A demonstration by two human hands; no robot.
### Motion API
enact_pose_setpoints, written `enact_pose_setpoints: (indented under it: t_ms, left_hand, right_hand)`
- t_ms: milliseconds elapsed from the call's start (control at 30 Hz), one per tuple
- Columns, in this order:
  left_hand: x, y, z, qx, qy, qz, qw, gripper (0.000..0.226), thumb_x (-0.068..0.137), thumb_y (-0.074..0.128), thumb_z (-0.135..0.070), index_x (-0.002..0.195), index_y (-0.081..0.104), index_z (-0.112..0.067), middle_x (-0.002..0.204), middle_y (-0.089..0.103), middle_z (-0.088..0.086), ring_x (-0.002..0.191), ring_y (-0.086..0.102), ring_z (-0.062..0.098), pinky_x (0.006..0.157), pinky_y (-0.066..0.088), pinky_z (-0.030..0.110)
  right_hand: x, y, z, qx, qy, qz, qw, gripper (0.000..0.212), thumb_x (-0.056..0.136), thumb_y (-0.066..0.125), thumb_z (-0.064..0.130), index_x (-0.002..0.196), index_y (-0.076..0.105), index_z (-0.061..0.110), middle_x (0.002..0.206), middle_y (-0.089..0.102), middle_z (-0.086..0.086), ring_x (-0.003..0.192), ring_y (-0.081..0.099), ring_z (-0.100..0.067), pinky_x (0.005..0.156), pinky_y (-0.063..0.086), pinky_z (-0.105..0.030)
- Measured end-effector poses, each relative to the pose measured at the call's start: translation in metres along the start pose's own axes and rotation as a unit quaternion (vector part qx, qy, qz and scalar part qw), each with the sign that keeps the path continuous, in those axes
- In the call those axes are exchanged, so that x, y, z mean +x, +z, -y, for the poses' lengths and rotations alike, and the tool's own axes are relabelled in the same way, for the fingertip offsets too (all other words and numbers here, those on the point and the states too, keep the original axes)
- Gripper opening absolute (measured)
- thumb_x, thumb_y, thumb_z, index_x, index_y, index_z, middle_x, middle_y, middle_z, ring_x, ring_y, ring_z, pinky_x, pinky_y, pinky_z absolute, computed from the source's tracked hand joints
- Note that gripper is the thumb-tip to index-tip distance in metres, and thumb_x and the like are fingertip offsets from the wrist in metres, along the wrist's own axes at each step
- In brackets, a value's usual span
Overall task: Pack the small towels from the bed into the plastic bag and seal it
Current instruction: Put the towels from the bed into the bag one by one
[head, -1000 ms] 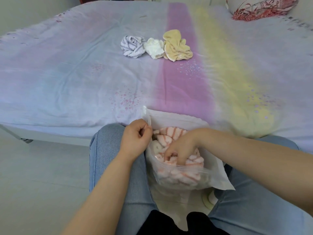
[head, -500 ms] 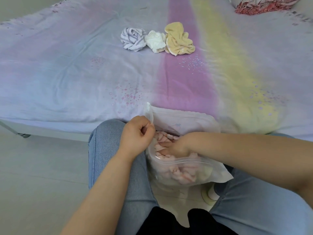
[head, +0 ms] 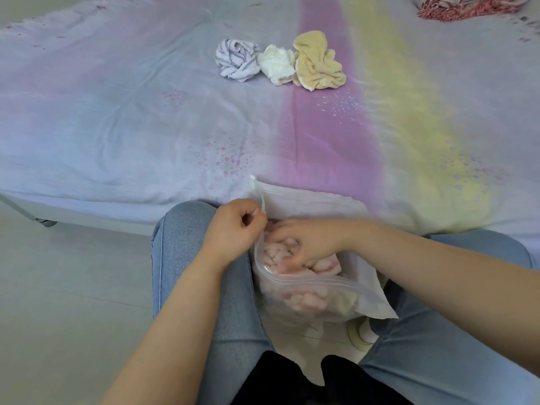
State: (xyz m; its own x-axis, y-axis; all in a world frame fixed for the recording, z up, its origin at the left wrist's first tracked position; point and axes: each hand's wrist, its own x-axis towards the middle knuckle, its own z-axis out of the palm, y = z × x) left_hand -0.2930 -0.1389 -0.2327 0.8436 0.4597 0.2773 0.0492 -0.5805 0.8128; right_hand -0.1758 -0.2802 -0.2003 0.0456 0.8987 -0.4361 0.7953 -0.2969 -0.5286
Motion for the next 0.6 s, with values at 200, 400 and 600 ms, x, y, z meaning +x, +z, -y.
enact_pose_setpoints:
  t_ms: [200,400,600]
  left_hand:
    - [0.017,0.002,-0.007,-0.018,-0.097,-0.072,0.992,0.026,0.075,0.052,-0.023,0.052,0.040,-0.019,0.051,0.036,-0.009,0.051,0.032,0.006,0.049,0.029,0.023]
    - [0.029,-0.006,-0.009,-0.030,-0.088,-0.032,0.995,0.029,0.076,0.052,-0.022,0.053,0.037,-0.015,0.048,0.032,-0.011,0.050,0.030,0.004,0.048,0.025,0.017]
    - [0.045,-0.029,-0.008,-0.013,-0.069,0.102,0.992,0.037,0.085,0.057,-0.015,0.056,0.037,0.000,0.055,0.028,-0.001,0.053,0.025,0.009,0.049,0.023,0.019]
  right_hand:
    - [-0.043,-0.041,-0.031,-0.182,0.091,-0.427,0.881,0.054,0.082,0.063,0.036,0.133,0.049,0.026,0.130,0.049,-0.002,0.118,0.043,-0.025,0.097,0.039,-0.042]
    - [-0.035,-0.066,-0.070,-0.055,0.217,-0.280,0.933,0.023,0.091,0.052,0.026,0.114,0.058,0.028,0.094,0.061,0.009,0.103,0.059,-0.023,0.077,0.044,-0.030]
    - [-0.018,-0.084,-0.066,-0.063,0.149,-0.179,0.970,0.006,0.090,0.060,0.033,0.089,0.058,0.028,0.084,0.055,0.011,0.081,0.051,-0.014,0.066,0.036,-0.027]
